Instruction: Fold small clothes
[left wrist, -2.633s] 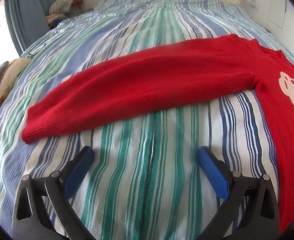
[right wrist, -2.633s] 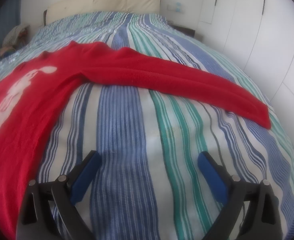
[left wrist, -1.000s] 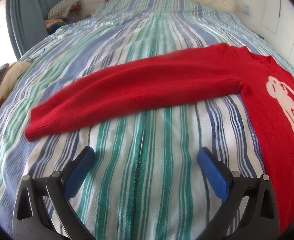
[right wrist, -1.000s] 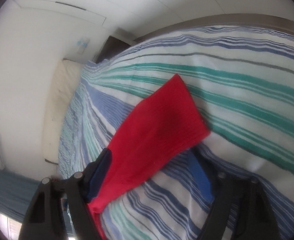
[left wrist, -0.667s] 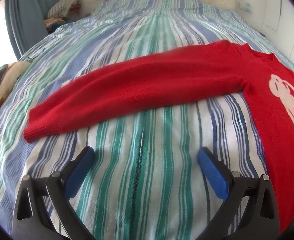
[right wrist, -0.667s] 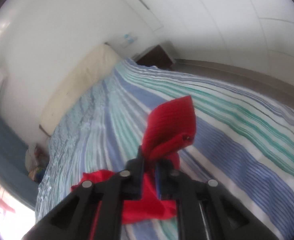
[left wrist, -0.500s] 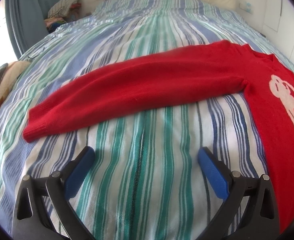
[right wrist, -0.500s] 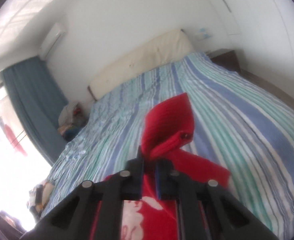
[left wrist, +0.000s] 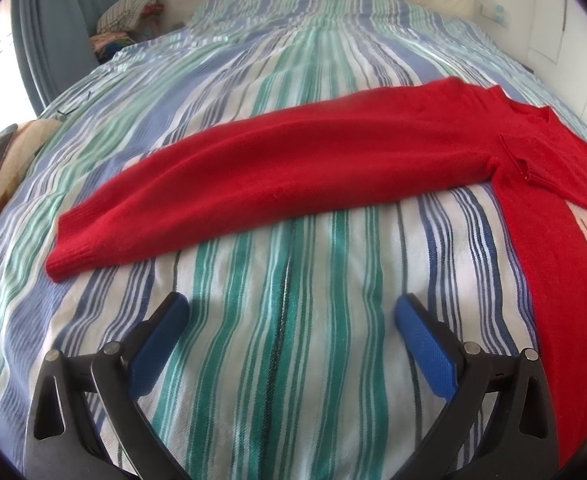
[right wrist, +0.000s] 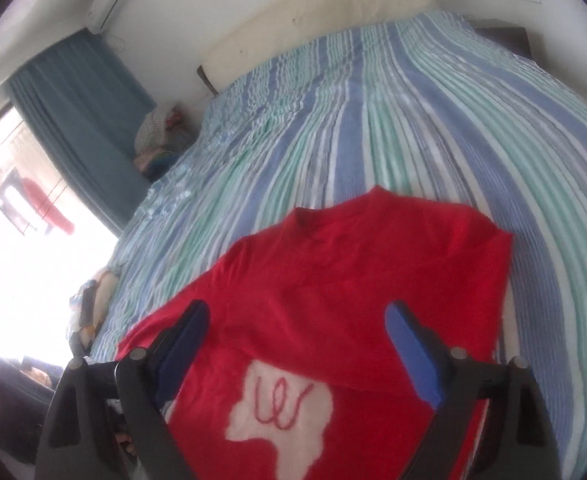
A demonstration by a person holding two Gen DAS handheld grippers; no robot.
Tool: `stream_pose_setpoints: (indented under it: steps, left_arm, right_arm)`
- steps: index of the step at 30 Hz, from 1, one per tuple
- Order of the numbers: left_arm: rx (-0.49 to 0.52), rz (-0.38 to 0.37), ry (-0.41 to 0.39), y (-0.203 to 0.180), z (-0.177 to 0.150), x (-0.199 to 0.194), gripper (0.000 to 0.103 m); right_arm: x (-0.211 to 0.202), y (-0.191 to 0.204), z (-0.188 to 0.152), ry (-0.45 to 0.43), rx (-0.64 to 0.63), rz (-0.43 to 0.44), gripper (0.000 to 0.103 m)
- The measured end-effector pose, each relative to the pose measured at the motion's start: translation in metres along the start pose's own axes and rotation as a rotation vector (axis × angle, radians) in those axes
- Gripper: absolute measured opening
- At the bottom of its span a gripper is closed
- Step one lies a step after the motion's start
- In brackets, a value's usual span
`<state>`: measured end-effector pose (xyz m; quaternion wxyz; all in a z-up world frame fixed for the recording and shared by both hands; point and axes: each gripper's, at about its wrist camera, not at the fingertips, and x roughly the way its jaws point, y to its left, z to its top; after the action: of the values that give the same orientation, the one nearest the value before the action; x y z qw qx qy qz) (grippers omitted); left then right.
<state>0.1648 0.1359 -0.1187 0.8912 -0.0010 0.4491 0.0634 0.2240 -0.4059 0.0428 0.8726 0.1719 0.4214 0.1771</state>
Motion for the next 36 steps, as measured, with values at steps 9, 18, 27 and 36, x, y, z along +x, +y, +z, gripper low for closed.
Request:
stream_pose_setpoints:
  steps: [9, 18, 27, 36]
  left_arm:
    - [0.013, 0.013, -0.004, -0.004, -0.003, 0.001, 0.103]
    - [0.032, 0.036, 0.005, -0.008, -0.003, 0.003, 0.103]
    - [0.033, 0.042, -0.006, -0.008, -0.004, 0.002, 0.103]
    - [0.034, 0.044, -0.003, -0.009, -0.005, 0.002, 0.103]
  right_arm:
    - [0.044, -0.077, -0.056, 0.181, -0.08, -0.328, 0.088]
    - [-0.063, -0.11, -0.098, -0.109, 0.011, -0.401, 0.087]
    - [-0.091, -0.169, -0.15, -0.202, 0.203, -0.443, 0.087]
    - [-0.085, -0.164, -0.154, -0.2, 0.165, -0.471, 0.091]
